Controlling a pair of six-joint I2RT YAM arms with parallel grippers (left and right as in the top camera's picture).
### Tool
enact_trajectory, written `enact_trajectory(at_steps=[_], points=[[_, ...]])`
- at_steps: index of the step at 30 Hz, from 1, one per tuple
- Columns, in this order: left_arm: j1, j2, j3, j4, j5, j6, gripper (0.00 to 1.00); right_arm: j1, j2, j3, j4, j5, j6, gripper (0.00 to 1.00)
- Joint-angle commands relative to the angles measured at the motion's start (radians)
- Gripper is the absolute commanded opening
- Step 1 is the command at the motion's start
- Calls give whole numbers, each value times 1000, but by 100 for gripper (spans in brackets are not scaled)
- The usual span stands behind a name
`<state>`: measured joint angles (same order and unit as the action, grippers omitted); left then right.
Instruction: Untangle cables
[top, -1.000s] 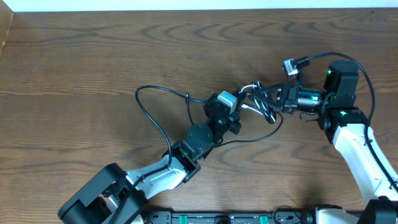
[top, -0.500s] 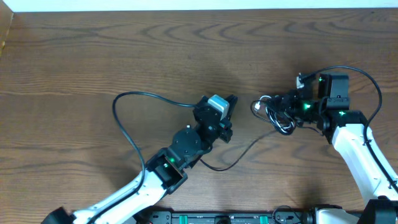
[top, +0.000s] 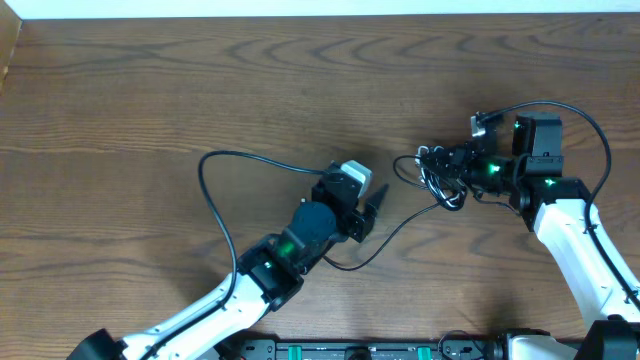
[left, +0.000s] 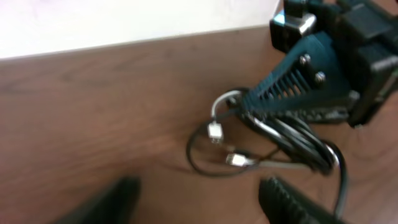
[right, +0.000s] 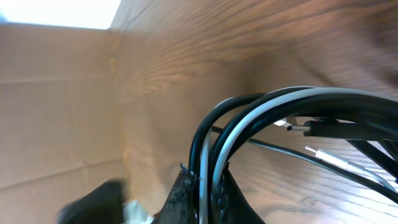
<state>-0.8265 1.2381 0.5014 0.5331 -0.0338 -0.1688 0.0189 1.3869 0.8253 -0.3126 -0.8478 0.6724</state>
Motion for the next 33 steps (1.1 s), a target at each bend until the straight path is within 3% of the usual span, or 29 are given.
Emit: enact_trajectory(at_steps=[1,5,9,17,31,33], points=[[1,49,7,7,50,-153,77,2,-5,5,10,-128,11,1],[1,129,8,52,50,-341,77,2,-5,5,10,-158,11,1],[0,223,7,171,53,-388,77,2,-5,5,10,-177,34,1],[0,352,8,336,48,-528,56,3,-5,5,6,-187,38,1],[0,393,10,351,-35,-604,55,5,-5,5,5,-261,56,1],[0,393,10,356,-34,-604,49,11,-5,5,5,-271,58,1]])
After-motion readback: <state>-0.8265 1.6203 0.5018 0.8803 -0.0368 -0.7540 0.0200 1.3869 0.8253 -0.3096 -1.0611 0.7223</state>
